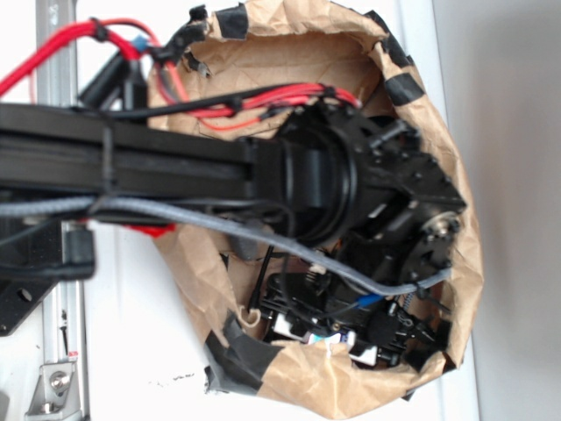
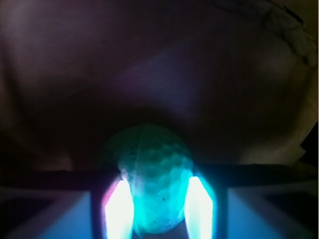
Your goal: Grab the green ball.
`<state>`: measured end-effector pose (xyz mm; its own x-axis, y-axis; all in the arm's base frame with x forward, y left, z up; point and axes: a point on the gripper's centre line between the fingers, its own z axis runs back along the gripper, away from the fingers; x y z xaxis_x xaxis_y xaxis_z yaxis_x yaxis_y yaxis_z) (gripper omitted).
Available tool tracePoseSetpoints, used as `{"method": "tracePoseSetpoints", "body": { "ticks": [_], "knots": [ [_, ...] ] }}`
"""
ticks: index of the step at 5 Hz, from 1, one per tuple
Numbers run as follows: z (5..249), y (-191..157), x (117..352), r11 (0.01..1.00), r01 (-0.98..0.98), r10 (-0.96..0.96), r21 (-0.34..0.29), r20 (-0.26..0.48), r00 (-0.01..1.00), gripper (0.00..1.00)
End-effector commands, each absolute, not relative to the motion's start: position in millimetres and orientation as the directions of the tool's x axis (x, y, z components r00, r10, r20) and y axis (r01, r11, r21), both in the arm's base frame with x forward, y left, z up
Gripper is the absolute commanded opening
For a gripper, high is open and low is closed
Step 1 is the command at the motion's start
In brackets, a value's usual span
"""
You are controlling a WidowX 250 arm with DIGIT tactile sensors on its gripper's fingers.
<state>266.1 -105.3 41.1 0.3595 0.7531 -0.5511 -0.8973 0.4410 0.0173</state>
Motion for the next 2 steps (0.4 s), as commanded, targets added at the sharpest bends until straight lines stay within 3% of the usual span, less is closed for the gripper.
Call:
{"method": "tracePoseSetpoints", "body": {
  "ticks": [1, 2],
  "knots": [
    [65, -97, 257, 0.544, -0.832, 0.738, -0.112, -0.410, 0.537, 0.00],
    [112, -70, 271, 0.675, -0.713, 0.685, -0.191, -0.197, 0.701, 0.00]
  ]
}}
